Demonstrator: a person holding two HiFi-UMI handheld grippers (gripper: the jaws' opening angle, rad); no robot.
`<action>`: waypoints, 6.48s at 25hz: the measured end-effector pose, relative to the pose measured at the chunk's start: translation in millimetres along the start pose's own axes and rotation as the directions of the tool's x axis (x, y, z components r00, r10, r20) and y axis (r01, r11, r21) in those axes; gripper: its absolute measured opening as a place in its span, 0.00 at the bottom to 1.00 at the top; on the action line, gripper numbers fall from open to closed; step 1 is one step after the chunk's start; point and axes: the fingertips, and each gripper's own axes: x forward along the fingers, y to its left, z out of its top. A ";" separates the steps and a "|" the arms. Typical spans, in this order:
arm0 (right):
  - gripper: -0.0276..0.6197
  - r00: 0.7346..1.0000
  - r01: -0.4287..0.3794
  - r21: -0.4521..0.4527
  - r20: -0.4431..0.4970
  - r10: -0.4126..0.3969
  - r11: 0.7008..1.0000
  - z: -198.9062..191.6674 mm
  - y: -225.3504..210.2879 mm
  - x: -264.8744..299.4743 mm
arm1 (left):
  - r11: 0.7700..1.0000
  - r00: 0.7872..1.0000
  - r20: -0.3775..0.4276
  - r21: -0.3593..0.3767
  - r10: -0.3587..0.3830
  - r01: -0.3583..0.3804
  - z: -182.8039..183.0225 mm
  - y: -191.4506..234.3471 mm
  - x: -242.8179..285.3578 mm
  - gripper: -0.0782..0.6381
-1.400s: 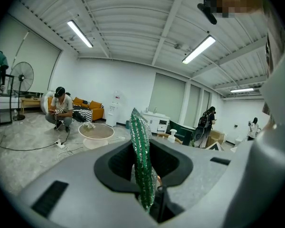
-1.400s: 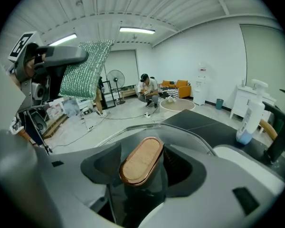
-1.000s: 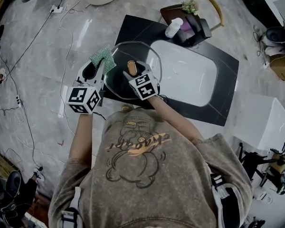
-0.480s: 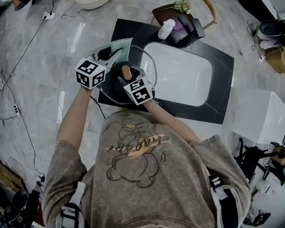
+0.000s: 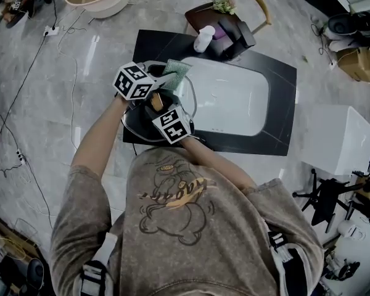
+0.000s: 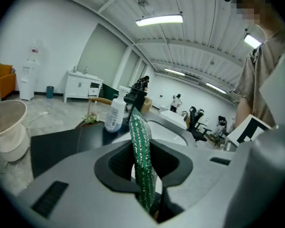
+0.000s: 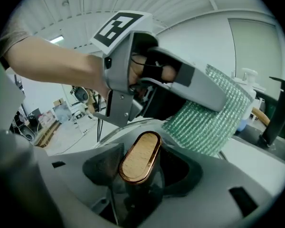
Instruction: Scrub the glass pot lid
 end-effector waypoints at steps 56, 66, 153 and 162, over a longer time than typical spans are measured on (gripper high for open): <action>0.43 1.000 0.012 0.010 -0.027 -0.011 1.000 -4.4 -1.9 0.2 | 0.944 0.922 -0.203 0.082 0.328 -0.318 -84.3 44.5 -86.0 0.23; 0.43 1.000 0.004 0.022 -0.017 -0.004 1.000 -4.0 -3.2 1.5 | 0.906 0.884 -0.236 -0.033 0.403 -0.422 -114.0 8.0 -101.4 0.23; 0.42 0.994 -0.096 0.075 -0.040 0.099 0.993 -2.7 -1.6 -7.8 | 0.715 0.870 -0.236 -0.498 0.433 -0.491 -198.0 -91.2 -113.3 0.24; 0.42 0.995 -0.089 0.077 -0.039 0.092 0.993 -3.3 -1.6 -6.8 | 0.618 0.799 -0.289 -0.514 0.528 -0.595 -208.3 -48.4 -158.9 0.24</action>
